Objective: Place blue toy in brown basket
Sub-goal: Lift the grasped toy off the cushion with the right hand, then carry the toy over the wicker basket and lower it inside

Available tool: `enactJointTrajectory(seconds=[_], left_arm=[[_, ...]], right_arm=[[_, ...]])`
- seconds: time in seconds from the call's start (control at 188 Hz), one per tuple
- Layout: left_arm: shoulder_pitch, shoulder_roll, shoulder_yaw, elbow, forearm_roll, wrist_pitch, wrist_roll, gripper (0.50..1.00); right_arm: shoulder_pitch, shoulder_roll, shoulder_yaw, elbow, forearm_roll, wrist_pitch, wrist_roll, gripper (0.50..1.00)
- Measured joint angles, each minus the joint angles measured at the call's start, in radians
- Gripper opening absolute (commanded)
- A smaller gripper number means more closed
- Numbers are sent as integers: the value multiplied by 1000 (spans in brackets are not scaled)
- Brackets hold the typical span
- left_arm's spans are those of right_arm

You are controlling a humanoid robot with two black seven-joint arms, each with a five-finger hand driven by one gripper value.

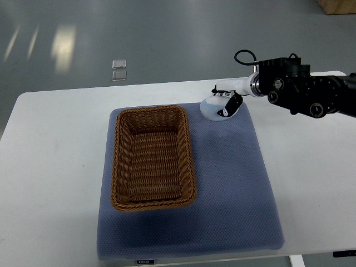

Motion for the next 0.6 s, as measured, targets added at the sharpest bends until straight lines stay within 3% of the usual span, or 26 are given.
enactJointTrajectory(seconds=[0.16, 0.298, 0.601], left_arm=[[0, 0, 0, -1, 0, 0, 0, 1000], [0, 0, 0, -1, 0, 0, 0, 1000], [1, 0, 0, -6, 0, 0, 0, 1000]], right_arm=[[123, -63, 25, 108, 107, 38, 2, 500], [178, -50, 62, 171, 253, 42, 4, 500], [101, 244, 57, 123, 297, -95, 19, 523]])
